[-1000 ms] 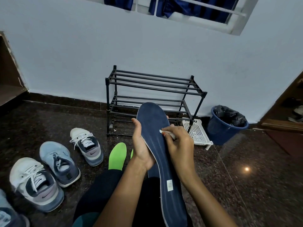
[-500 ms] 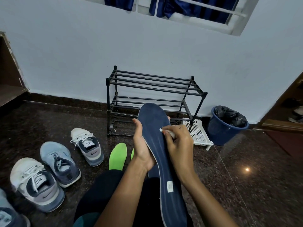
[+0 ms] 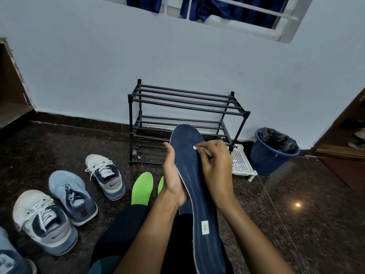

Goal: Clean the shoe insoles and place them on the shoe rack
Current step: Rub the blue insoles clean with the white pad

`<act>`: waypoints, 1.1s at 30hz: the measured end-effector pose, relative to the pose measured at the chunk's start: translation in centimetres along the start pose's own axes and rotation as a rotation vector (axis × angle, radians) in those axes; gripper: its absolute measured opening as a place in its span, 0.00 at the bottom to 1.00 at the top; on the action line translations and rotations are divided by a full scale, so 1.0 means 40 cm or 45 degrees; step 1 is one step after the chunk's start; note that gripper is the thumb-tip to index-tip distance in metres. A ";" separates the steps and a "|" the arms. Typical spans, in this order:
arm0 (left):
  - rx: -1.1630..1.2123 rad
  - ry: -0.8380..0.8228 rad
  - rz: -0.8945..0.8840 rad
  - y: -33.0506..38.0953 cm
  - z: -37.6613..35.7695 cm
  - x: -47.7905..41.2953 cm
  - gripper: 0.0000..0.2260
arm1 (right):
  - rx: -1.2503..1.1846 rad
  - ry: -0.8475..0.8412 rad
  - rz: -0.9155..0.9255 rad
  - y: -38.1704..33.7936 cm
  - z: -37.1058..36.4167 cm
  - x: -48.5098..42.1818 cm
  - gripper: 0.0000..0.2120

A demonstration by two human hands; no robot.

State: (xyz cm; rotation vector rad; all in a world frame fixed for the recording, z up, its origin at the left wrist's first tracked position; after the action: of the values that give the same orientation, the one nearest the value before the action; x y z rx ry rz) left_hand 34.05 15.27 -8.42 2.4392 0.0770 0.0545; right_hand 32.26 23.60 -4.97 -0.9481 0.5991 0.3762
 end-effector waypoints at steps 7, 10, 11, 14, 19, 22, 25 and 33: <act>-0.001 -0.021 0.019 0.008 -0.006 0.003 0.38 | -0.044 -0.026 -0.013 -0.021 -0.012 0.035 0.07; 0.003 -0.054 0.010 0.010 -0.003 0.001 0.41 | -0.087 -0.122 -0.014 -0.042 -0.023 0.087 0.07; 0.003 -0.052 0.004 0.011 -0.003 0.002 0.41 | -0.097 -0.145 -0.016 -0.046 -0.023 0.097 0.08; -0.022 -0.039 0.001 0.010 -0.005 0.004 0.40 | -0.076 -0.162 -0.016 -0.044 -0.014 0.090 0.08; -0.046 -0.088 0.040 0.008 -0.015 0.008 0.42 | -0.020 -0.066 -0.082 -0.027 0.001 0.046 0.08; -0.036 -0.096 0.023 0.006 -0.011 0.007 0.41 | -0.047 -0.105 -0.109 -0.037 -0.004 0.057 0.08; -0.048 -0.065 -0.014 0.010 -0.002 0.000 0.41 | -0.115 -0.179 -0.082 -0.059 -0.011 0.093 0.07; -0.092 -0.084 0.019 0.007 -0.009 0.004 0.42 | -0.105 -0.182 -0.142 -0.056 -0.003 0.067 0.07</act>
State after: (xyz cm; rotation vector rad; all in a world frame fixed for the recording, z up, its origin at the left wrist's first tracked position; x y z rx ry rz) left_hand 34.21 15.31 -7.96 2.3673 0.0270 -0.0167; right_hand 35.55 22.42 -5.28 -1.0198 0.4011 0.3675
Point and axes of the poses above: each hand's wrist, its own x-axis away from the middle knuckle, its own z-axis out of the back of the hand, y = z × x, the point moved 2 cm from there along -x, towards the middle knuckle, and after that the axes turned 3 degrees about -z, right-handed, at the moved point
